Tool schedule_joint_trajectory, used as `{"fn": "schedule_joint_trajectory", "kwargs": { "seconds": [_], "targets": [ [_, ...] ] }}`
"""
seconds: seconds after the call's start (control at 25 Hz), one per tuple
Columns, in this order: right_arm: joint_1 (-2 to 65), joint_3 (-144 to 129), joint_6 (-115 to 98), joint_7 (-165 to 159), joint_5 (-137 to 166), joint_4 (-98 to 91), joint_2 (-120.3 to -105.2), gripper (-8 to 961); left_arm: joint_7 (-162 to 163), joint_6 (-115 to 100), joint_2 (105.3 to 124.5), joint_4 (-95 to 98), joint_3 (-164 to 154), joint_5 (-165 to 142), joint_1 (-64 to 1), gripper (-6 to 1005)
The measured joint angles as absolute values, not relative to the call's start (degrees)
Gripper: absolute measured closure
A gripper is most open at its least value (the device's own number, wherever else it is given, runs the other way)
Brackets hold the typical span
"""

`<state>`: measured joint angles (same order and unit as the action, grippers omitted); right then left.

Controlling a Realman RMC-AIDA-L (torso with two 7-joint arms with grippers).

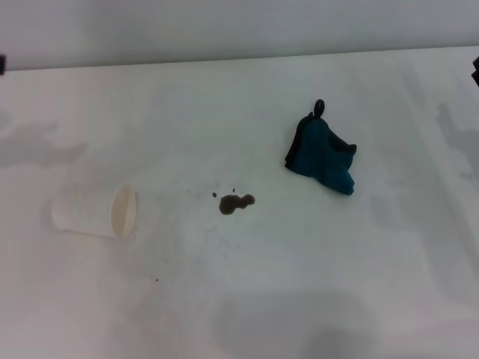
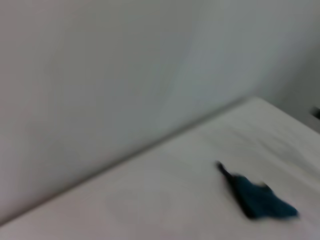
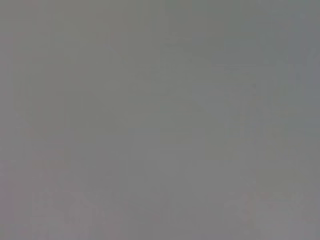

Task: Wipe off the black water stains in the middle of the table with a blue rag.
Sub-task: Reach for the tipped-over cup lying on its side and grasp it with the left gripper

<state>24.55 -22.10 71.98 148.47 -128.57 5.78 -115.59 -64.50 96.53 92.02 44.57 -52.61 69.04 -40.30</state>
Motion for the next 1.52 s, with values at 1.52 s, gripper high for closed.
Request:
{"fn": "schedule_joint_trajectory", "kwargs": {
  "seconds": [1.52],
  "targets": [
    [24.38, -19.95, 71.11, 147.38, -128.55, 2.80, -115.77, 86, -82.81, 92.42, 118.61, 55.17, -66.39, 12.19, -53.76, 145]
  ]
}}
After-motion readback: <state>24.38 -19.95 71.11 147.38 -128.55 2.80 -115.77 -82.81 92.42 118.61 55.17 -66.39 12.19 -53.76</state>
